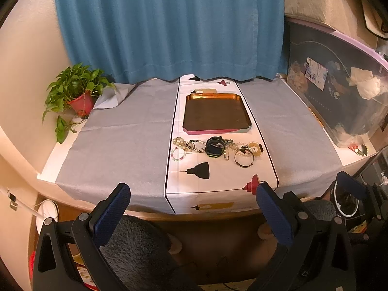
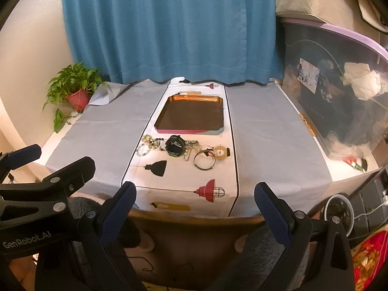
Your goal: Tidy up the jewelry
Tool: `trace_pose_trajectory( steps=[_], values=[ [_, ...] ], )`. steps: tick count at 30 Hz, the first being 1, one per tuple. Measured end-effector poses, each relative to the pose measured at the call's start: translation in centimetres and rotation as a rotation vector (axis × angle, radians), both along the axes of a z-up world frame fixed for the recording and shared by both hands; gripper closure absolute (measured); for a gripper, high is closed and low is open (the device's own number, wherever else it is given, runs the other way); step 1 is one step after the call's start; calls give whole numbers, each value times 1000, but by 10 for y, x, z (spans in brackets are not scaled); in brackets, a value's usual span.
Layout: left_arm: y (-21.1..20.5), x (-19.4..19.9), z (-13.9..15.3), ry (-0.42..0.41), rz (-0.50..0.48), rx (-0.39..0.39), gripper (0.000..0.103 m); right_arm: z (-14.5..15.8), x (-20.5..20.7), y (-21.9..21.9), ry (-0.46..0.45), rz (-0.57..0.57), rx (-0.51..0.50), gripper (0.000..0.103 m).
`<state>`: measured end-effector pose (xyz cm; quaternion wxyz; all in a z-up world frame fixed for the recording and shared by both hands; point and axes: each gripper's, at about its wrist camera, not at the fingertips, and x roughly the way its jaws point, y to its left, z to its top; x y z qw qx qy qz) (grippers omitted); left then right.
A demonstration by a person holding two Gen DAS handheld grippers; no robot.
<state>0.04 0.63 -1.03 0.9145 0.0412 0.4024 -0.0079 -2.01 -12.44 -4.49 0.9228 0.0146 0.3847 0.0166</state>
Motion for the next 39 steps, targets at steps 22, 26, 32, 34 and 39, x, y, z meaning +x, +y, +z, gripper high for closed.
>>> trace_pose_trajectory(
  steps=[22, 26, 32, 34, 39],
  values=[
    [-2, 6, -9, 21, -20, -20, 0, -2, 3, 3, -3, 30, 11, 5],
    [-1, 10, -15, 21, -22, -14, 0, -8, 9, 3, 3, 31, 25, 5],
    [-1, 23, -31, 3, -44, -9, 1, -26, 28, 1, 22, 39, 47, 5],
    [-1, 31, -42, 10, -59, 1, 1, -37, 35, 0, 17, 56, 58, 5],
    [11, 57, -82, 11, -121, -40, 1, -78, 59, 0, 16, 124, 42, 5]
  ],
)
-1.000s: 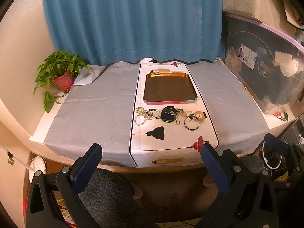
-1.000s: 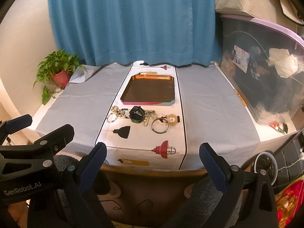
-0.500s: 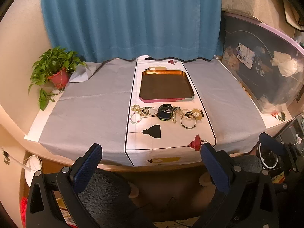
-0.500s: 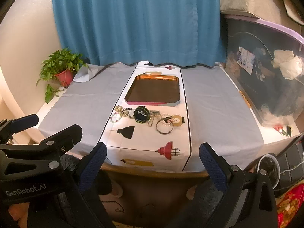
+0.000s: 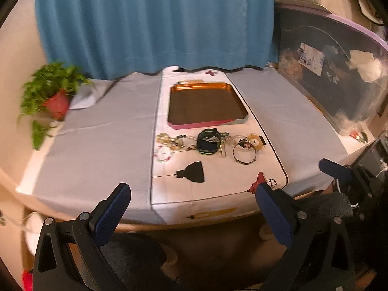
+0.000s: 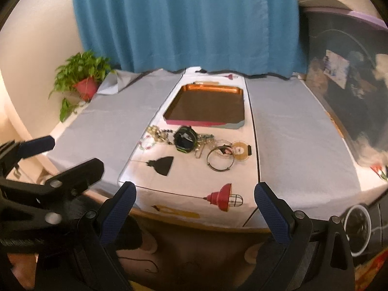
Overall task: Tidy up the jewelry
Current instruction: 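Grasp the black-and-green smartwatch with the left tool while the right tool grasps the silver bangle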
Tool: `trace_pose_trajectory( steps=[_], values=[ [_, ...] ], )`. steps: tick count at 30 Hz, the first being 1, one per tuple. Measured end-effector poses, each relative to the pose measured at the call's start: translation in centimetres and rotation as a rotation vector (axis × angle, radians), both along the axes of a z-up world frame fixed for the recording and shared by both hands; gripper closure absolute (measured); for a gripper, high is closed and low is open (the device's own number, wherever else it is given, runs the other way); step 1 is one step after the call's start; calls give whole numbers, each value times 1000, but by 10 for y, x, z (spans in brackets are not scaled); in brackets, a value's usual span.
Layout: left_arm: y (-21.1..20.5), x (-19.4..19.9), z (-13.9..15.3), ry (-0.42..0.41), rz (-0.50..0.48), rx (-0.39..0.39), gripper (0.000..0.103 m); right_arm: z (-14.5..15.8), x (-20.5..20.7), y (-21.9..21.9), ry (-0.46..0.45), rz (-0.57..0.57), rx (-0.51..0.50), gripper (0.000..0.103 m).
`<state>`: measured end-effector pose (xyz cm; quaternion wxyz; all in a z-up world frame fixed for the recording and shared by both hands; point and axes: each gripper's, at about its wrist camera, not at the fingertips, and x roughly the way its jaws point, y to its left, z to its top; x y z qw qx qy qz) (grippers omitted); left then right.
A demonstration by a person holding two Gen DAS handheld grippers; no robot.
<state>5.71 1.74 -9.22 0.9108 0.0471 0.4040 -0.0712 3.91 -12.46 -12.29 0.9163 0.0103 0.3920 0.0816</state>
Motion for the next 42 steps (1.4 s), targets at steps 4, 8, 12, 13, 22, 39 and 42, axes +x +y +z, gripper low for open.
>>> trace_pose_trajectory(
  steps=[4, 8, 12, 13, 22, 39, 42],
  values=[
    [12, 28, -35, 31, 13, 13, 1, -38, 28, -16, -7, 10, -4, 5],
    [15, 61, -69, 149, 19, 8, 1, -61, 56, -26, -74, -1, -56, 5],
    [18, 84, -89, 94, -100, -124, 1, -84, 94, -37, -35, 27, -18, 5],
    [19, 90, -94, 98, -110, -147, 1, -87, 100, -41, -30, 26, 6, 5],
    [-8, 150, -121, 27, -233, -233, 1, -149, 144, -38, 12, 103, 101, 4],
    [-11, 183, -143, 66, -259, -236, 57, -161, 156, -15, -16, 124, -74, 39],
    [0, 169, -140, 64, -243, -222, 57, -158, 150, -20, -22, 124, -38, 39]
  ],
)
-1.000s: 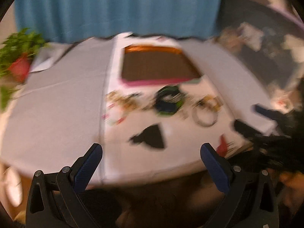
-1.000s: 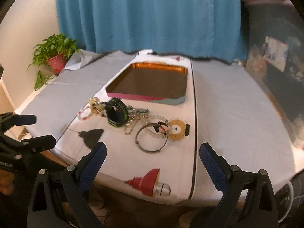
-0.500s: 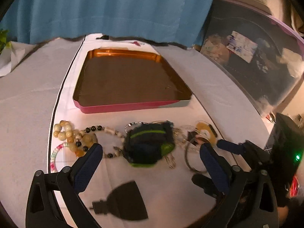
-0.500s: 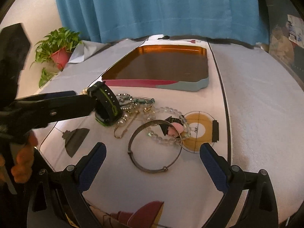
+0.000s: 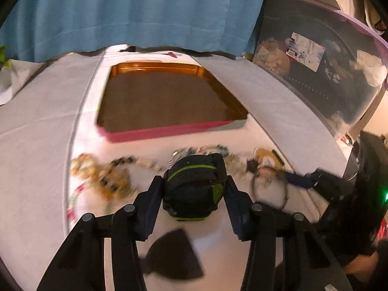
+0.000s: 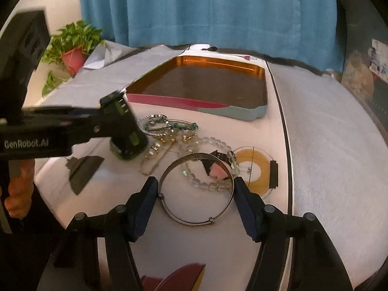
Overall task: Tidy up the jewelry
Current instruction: 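Grasp the black-and-green smartwatch with the left tool while the right tool grasps the silver bangle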
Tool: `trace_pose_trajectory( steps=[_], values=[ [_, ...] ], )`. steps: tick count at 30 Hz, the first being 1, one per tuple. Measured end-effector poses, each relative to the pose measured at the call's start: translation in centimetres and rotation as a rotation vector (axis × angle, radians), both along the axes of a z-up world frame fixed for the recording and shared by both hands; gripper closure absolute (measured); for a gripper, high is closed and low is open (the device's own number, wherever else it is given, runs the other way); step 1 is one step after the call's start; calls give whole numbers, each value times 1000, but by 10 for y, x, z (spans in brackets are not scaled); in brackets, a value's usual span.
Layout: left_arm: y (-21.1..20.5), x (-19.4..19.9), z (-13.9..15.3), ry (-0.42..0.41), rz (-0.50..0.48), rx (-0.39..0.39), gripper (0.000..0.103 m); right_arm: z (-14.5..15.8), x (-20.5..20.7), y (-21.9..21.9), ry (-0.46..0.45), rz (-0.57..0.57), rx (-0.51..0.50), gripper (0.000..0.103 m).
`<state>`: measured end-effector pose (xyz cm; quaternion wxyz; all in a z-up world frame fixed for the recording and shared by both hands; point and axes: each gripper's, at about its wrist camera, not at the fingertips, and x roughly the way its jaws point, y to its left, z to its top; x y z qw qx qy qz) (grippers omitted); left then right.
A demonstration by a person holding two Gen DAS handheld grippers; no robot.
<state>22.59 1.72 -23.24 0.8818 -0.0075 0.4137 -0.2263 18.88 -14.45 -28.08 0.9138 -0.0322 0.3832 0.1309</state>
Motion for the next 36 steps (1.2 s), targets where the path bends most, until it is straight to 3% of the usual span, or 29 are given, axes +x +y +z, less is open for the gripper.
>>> trace_pose_trajectory(
  steps=[4, 12, 19, 27, 30, 36],
  values=[
    [20, -25, 0, 23, 41, -8, 56, 9, -23, -4, -45, -1, -15, 39],
    [25, -48, -4, 9, 77, 26, 49, 4, -46, 0, -10, -5, -26, 39],
    [22, -38, -18, 39, 79, 48, 55, -2, -39, 2, 11, -2, -56, 36],
    [17, -29, -17, 41, 56, 67, 56, 0, -35, 1, 29, 11, -55, 40],
    [14, -28, -17, 32, 54, 93, 54, 2, -30, -1, 41, -6, -22, 40],
    [5, -28, -23, 16, 46, 158, 52, 1, -21, 4, 31, -22, -55, 39]
  ],
)
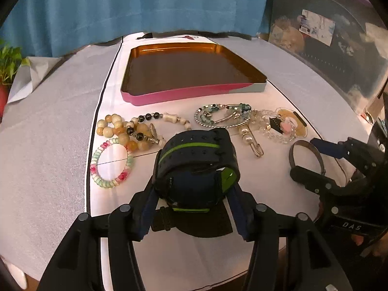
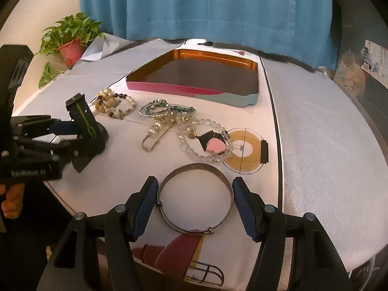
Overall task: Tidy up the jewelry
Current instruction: 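Lift the smartwatch with the left tool while the right tool carries the bangle toward the tray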
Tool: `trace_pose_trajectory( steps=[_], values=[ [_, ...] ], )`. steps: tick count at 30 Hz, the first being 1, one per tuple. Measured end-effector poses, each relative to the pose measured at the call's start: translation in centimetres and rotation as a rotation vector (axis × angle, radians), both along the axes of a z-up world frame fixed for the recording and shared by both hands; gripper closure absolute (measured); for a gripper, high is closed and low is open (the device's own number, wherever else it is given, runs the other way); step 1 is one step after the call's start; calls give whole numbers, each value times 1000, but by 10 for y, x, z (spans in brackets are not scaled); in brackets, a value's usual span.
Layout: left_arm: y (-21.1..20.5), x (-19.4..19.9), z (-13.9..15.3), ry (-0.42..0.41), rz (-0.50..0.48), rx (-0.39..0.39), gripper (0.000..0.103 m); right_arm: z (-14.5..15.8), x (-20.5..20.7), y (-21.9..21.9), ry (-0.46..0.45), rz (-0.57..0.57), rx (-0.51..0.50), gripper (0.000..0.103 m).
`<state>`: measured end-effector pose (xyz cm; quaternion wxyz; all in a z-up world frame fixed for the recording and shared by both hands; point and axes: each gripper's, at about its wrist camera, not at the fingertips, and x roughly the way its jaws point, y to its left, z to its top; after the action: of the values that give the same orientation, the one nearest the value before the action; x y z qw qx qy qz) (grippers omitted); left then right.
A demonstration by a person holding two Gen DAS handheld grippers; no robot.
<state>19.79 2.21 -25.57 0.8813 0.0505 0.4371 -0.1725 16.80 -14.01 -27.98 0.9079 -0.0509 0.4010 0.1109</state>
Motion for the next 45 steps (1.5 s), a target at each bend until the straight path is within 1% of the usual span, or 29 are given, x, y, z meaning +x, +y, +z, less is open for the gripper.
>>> trace_pose_trajectory(
  steps=[3, 6, 8, 10, 11, 12, 14, 16, 17, 18, 19, 20, 22, 24, 26, 28, 29, 30, 31, 32, 33, 37, 40, 41, 43, 45],
  values=[
    [3, 0, 0, 3, -2, -18, 52, 0, 1, 1, 2, 4, -1, 39],
    [3, -2, 0, -3, -3, -9, 54, 0, 3, 2, 4, 10, -4, 39],
    [2, -2, 0, -4, -2, -9, 52, -1, 2, 1, 1, 11, -7, 39],
    [3, -3, 0, 2, -8, -21, 46, -1, 1, 1, -6, 13, -10, 39],
    [2, -3, 0, 8, -6, -29, 38, -1, 1, 1, -10, 13, -6, 39],
    [2, -2, 1, 14, -3, -35, 24, -2, 0, 1, -14, 15, -6, 39],
    [1, -4, 1, 21, 4, -40, 10, -3, -2, 0, -24, 14, -1, 38],
    [1, -9, 3, -2, 10, -41, 6, -4, -5, 0, -37, 8, -1, 37],
    [1, -9, 4, -10, 19, -35, 2, -5, -6, -1, -43, 7, 3, 37],
    [1, -11, 5, -25, 30, -20, 1, -5, -6, -1, -46, 11, 5, 37],
    [1, -10, 5, -21, 39, -12, 1, -5, -6, -2, -46, 12, 7, 37],
    [2, -8, 5, 0, 62, -10, 1, -5, -7, -2, -48, 10, 3, 36],
    [6, -7, 2, 17, 79, -19, 1, -6, -8, -2, -51, 6, -1, 36],
    [8, -4, -3, 29, 70, -16, 1, -6, -8, -2, -48, 11, -2, 36],
    [8, -4, -4, 22, 67, 16, 1, -6, -6, -3, -39, 18, -2, 36],
    [10, -3, -2, 15, 61, -18, 4, -5, -6, -4, -35, 23, -5, 36],
    [11, -3, 0, 6, 60, -29, 14, -5, -5, -4, -32, 23, -5, 37],
    [11, -4, 3, -22, 45, -39, 34, -5, -5, -4, -27, 18, -5, 37],
    [9, -4, 4, -36, 45, -17, 40, -4, -5, -4, -24, 16, -7, 38],
    [8, -3, 2, -33, 40, -4, 54, -4, -5, -3, -22, 19, -8, 39],
    [7, -3, 0, -35, 45, 16, 54, -4, -5, -3, -20, 17, -8, 39],
    [4, -5, 1, -51, 30, 37, 54, -3, -6, -7, -15, 5, 9, 39],
    [7, -5, 0, -38, 38, 14, 54, -3, -6, -16, -13, 0, 74, 39],
    [11, -3, 1, -24, 52, -18, 54, -2, -5, -19, -11, 2, 96, 39],
    [15, -2, 1, -19, 73, -47, 54, -2, -5, -22, -9, 2, 115, 39],
    [13, -3, 1, -26, 86, -21, 54, -2, -6, -22, -10, -2, 109, 39]
  ],
)
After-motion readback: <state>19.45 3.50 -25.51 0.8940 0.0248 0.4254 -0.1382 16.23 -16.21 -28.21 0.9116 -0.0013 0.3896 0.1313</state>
